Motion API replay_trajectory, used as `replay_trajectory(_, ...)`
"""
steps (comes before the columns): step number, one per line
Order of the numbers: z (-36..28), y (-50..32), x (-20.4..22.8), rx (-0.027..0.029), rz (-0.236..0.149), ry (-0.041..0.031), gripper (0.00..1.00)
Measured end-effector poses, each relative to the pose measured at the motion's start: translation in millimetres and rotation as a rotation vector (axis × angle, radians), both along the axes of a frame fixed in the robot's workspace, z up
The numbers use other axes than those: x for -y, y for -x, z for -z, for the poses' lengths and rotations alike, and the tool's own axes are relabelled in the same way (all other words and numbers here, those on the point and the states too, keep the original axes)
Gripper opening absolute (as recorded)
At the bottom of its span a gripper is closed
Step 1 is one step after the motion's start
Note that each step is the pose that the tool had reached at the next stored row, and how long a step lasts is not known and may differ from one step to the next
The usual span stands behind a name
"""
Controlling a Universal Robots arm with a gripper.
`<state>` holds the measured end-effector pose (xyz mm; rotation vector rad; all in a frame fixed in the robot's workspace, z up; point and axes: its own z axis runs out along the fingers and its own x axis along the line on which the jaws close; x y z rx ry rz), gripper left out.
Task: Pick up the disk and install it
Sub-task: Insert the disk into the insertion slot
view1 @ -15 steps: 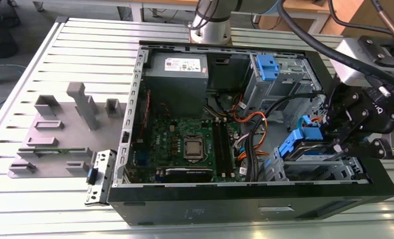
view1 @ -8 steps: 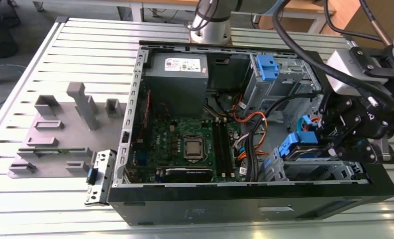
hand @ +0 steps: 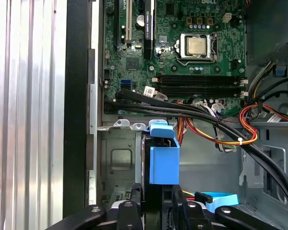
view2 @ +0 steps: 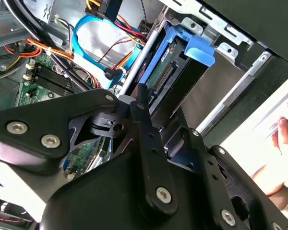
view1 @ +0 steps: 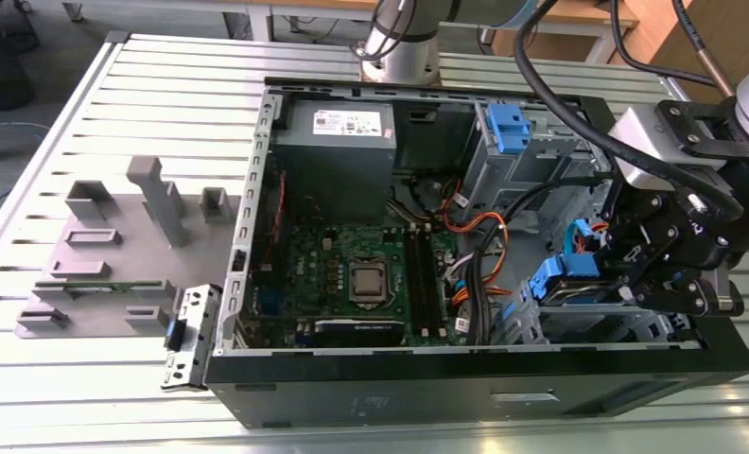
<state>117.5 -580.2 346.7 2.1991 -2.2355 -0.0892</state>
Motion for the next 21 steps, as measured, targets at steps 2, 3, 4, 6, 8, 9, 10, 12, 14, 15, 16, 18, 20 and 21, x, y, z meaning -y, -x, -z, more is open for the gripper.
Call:
replay_trajectory(2, 0.1, 0.0, 0.0, 0.0, 0.0, 0.0, 0.35)
replay_trajectory(3, 0.1, 0.0, 0.0, 0.0, 0.0, -0.0001, 0.35)
replay_trajectory(4, 0.4, 0.0, 0.0, 0.0001, 0.0, -0.0006, 0.35)
replay_trajectory(6, 0.5, 0.0, 0.1, 0.0001, 0.0, -0.0008, 0.36)
replay_trajectory(8, 0.2, 0.0, 0.0, 0.0, 0.0, -0.0002, 0.42)
replay_trajectory(9, 0.2, 0.0, 0.0, 0.0, 0.0, -0.0002, 0.42)
replay_trajectory(10, 0.2, 0.0, 0.0, 0.0, 0.0, -0.0002, 0.42)
replay_trajectory(12, 0.1, 0.0, 0.0, 0.0, 0.0, -0.0001, 0.42)
replay_trajectory(14, 0.2, 0.1, 0.0, 0.0015, 0.0, -0.0002, 0.42)
replay_trajectory(15, 0.3, 0.3, 0.0, 0.0041, -0.001, -0.0004, 0.42)
replay_trajectory(16, 0.3, 0.5, 0.0, 0.0077, -0.002, -0.0009, 0.42)
replay_trajectory(18, 0.5, 1.1, -0.1, 0.0155, -0.003, -0.0026, 0.42)
replay_trajectory(20, 0.6, 1.3, -0.1, 0.0197, -0.004, -0.0033, 0.42)
replay_trajectory(21, 0.6, 1.3, -0.1, 0.0197, -0.004, -0.0033, 0.42)
